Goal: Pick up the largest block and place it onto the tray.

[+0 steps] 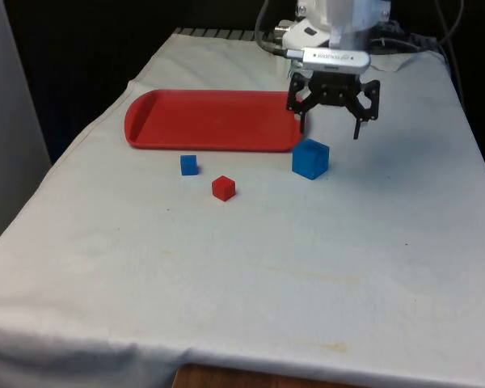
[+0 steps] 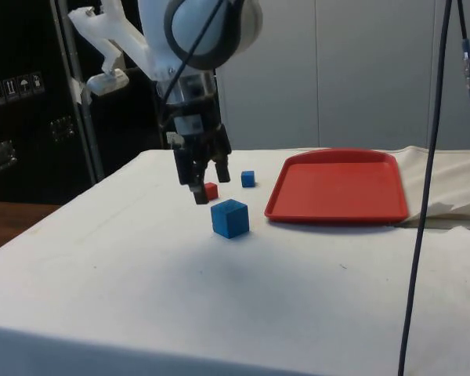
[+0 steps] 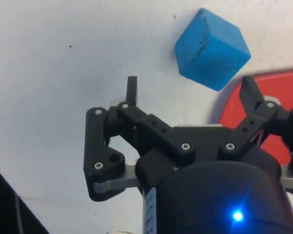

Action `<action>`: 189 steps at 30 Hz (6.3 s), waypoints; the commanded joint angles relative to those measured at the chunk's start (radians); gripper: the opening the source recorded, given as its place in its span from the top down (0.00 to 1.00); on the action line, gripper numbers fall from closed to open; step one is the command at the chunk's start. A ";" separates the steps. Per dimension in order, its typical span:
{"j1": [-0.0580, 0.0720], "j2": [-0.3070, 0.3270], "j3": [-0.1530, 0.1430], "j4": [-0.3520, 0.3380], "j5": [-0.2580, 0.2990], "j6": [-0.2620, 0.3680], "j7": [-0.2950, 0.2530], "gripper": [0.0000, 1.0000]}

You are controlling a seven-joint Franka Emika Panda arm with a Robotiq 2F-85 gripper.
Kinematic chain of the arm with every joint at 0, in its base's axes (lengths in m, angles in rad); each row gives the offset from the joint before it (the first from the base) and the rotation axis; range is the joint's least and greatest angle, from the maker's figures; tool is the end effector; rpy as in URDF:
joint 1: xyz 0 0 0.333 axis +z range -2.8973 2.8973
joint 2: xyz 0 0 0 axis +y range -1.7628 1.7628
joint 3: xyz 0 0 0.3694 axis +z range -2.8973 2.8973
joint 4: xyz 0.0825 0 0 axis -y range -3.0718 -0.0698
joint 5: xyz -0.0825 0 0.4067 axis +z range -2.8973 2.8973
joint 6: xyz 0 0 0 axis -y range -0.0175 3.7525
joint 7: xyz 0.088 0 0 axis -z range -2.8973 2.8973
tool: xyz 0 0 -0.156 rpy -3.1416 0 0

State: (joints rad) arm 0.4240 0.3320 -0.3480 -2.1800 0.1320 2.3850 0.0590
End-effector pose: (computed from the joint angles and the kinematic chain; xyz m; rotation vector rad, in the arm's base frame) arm 0.5727 0.0468 0.2203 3.1021 -0.1119 -0.1556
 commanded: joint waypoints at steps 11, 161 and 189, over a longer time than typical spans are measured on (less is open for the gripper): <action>0.000 0.014 -0.015 -0.037 -0.008 0.060 0.036 0.00; -0.043 -0.466 -0.301 -0.450 -0.195 0.247 -0.167 0.94; -0.046 -0.323 -0.482 -0.473 -0.035 0.325 -0.549 0.94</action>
State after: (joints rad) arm 0.3800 0.0090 -0.8270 -2.6450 0.0720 2.6970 -0.4530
